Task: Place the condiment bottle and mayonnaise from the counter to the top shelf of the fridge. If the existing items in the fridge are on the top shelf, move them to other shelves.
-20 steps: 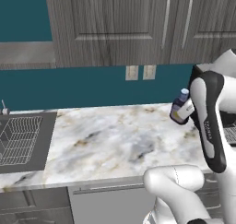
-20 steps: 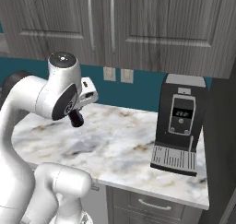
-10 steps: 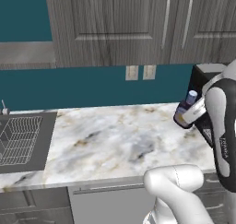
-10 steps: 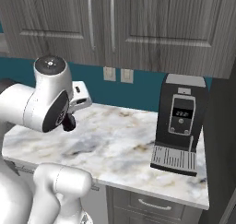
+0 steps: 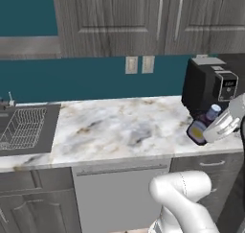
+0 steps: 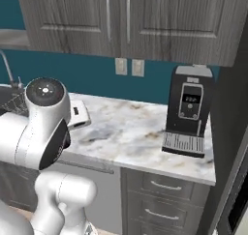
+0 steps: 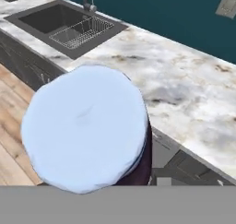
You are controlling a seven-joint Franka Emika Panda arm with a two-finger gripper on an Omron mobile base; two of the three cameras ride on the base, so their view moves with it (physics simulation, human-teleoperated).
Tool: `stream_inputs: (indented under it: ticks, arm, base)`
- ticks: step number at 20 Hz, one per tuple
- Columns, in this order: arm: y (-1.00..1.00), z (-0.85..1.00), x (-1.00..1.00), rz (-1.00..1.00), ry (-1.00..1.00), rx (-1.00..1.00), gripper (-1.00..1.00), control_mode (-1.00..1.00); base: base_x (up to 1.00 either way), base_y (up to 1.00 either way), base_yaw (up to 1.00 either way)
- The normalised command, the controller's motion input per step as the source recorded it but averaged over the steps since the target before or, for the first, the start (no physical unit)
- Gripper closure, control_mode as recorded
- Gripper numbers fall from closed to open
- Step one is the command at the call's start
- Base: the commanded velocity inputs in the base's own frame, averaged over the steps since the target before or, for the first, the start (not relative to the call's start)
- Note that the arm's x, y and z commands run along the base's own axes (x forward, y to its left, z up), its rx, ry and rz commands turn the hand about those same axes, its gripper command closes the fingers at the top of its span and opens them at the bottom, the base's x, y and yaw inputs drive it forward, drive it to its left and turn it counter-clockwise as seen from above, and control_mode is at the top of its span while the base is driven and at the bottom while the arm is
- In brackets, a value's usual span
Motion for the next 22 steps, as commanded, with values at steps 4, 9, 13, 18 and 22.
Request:
stream_inputs:
  ticks: [4, 9, 13, 18, 22]
  arm:
    - [0.00, 0.00, 0.00, 0.00, 0.00, 0.00, 1.00, 1.00]
    - [0.00, 0.00, 0.00, 0.00, 0.00, 0.00, 1.00, 1.00]
    - [0.00, 0.00, 0.00, 0.00, 0.00, 0.00, 1.00, 1.00]
    - [0.00, 0.00, 0.00, 0.00, 0.00, 0.00, 1.00, 1.00]
    - [0.00, 0.00, 0.00, 0.00, 0.00, 0.00, 1.00, 1.00]
  base:
    - [-1.00, 0.00, -0.15]
    - [-1.00, -0.19, -0.30]
    - [-1.00, -0.71, -0.33]
    - [-0.65, -1.00, -0.44]
    - [0.00, -1.00, -0.56]
